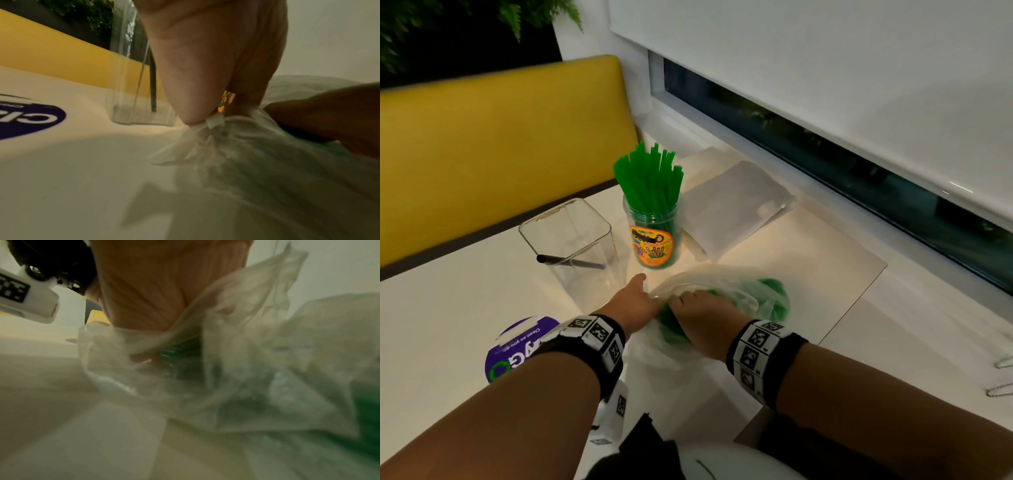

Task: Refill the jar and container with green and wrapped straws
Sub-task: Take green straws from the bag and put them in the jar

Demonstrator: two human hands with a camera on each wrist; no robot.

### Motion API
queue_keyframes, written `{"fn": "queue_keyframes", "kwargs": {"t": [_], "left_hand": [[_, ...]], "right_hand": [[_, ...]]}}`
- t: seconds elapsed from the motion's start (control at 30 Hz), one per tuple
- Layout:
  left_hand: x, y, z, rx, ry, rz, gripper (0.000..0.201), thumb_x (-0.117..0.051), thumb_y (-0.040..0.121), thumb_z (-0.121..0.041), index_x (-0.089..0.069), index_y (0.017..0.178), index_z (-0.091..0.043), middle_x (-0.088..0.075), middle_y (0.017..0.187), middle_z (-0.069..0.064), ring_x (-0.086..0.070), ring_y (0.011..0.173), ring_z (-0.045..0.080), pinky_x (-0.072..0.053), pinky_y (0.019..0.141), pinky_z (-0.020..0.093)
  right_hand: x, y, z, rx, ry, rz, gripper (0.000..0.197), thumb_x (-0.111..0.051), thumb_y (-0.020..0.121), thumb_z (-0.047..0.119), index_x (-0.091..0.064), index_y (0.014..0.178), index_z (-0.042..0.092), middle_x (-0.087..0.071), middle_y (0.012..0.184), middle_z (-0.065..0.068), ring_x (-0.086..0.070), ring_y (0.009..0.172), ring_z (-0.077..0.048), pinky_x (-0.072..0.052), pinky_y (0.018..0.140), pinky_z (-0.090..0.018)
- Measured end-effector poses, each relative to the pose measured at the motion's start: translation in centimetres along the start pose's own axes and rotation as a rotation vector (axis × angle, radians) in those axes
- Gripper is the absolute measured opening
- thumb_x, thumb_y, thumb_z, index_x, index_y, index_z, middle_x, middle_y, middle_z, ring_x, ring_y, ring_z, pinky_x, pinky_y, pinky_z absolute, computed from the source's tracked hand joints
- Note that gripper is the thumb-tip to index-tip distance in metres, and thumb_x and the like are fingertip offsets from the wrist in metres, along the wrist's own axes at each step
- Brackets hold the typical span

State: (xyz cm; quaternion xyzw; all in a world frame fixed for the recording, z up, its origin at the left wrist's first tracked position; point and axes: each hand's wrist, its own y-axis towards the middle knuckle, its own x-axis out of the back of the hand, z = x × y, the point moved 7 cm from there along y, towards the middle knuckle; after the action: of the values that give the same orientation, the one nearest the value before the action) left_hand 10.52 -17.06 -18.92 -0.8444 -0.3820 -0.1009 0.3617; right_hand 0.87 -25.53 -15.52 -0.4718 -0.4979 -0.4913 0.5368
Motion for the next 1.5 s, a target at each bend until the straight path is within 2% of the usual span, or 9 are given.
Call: {"fn": "queue_keyframes", "kwargs": {"t": [0.2,0.47,0.63,0.73,0.9,1.03,1.17,1.33,1.5], "left_hand": [[0.7,0.6,-1.1,-0.089,0.131,-0.099,0.053,-0.059,0.093,-0.015,-0.044,0.144,-0.019,-0.061,0.126,0.011,-0.059,0.111,0.030,-0.051,0.092,0.037],[0.7,0.6,-2.2,-0.097,0.274,-0.165,0.045,-0.056,0.094,-0.010,-0.050,0.139,-0.012,-0.059,0.134,0.009,-0.057,0.120,0.027,-0.044,0.096,0.029],[-0.2,-0.6,-3.7,-0.099,-0.012,-0.066,0.079,-0.061,0.083,-0.004,-0.020,0.150,-0.016,-0.055,0.128,0.012,-0.059,0.110,0.032,-0.051,0.074,0.031],[0.4,-1.5,-6.4,-0.254,-0.390,-0.089,0.106,-0.075,0.069,-0.006,-0.010,0.152,-0.025,-0.049,0.138,0.007,-0.052,0.123,0.029,-0.048,0.096,0.038],[3.6,-0.2,-10.1,-0.283,-0.481,-0.425,0.136,-0.094,0.052,-0.030,-0.003,0.153,-0.025,-0.035,0.151,0.009,-0.040,0.139,0.027,-0.036,0.115,0.050],[4.8,1.5,-11.6,-0.300,-0.518,-0.543,0.135,-0.095,0.053,-0.017,-0.005,0.154,-0.023,-0.034,0.149,0.007,-0.037,0.139,0.024,-0.035,0.117,0.047],[5.5,3.2,-10.9,-0.314,-0.506,-0.570,0.132,-0.095,0.043,-0.026,-0.017,0.148,-0.029,-0.046,0.140,0.001,-0.048,0.131,0.022,-0.045,0.108,0.048],[5.5,3.4,-10.9,-0.438,-0.625,-0.571,0.091,-0.091,0.040,-0.027,-0.045,0.118,-0.027,-0.065,0.112,-0.002,-0.067,0.100,0.013,-0.059,0.080,0.032],[5.3,4.1,-10.8,-0.418,-0.582,-0.601,0.080,-0.093,0.043,-0.021,-0.051,0.111,-0.032,-0.068,0.104,-0.003,-0.070,0.091,0.015,-0.062,0.071,0.040]], "right_hand": [[1.3,0.6,-2.8,-0.091,0.284,0.104,0.031,-0.055,0.093,0.024,-0.059,0.124,0.019,-0.061,0.126,-0.005,-0.054,0.117,-0.025,-0.043,0.102,-0.036],[8.4,0.8,-3.3,-0.108,0.748,-0.029,0.028,-0.070,0.085,0.019,-0.063,0.112,0.021,-0.064,0.094,0.009,-0.057,0.081,-0.007,-0.043,0.070,-0.014],[16.2,0.6,-6.8,-0.331,1.244,-0.382,0.008,-0.069,0.088,0.023,-0.066,0.094,0.020,-0.071,0.086,0.006,-0.067,0.083,-0.004,-0.054,0.078,-0.017],[21.4,0.9,-9.7,-0.276,1.471,-0.657,0.001,-0.062,0.090,0.010,-0.062,0.089,0.009,-0.068,0.083,-0.009,-0.065,0.086,-0.027,-0.054,0.092,-0.046],[27.1,3.3,-14.4,-0.258,1.374,-1.045,0.013,-0.065,0.081,0.003,-0.057,0.090,0.008,-0.068,0.076,-0.009,-0.068,0.076,-0.027,-0.058,0.085,-0.046],[26.4,7.4,-13.2,-0.340,1.039,-0.966,0.018,-0.067,0.086,0.017,-0.059,0.101,0.011,-0.068,0.091,-0.012,-0.067,0.079,-0.020,-0.057,0.079,-0.035],[24.7,11.3,-9.2,-0.218,0.992,-0.818,0.015,-0.065,0.091,0.012,-0.051,0.089,0.018,-0.048,0.067,0.008,-0.046,0.049,0.004,-0.045,0.050,-0.010],[24.7,14.3,-5.8,-0.106,1.034,-0.734,0.020,-0.068,0.088,0.013,-0.049,0.085,0.020,-0.048,0.068,0.001,-0.048,0.054,-0.004,-0.047,0.053,-0.016],[21.5,15.0,-7.9,-0.198,1.108,-0.698,0.016,-0.067,0.087,0.015,-0.059,0.096,0.005,-0.065,0.083,-0.021,-0.063,0.067,-0.025,-0.054,0.064,-0.031]]}}
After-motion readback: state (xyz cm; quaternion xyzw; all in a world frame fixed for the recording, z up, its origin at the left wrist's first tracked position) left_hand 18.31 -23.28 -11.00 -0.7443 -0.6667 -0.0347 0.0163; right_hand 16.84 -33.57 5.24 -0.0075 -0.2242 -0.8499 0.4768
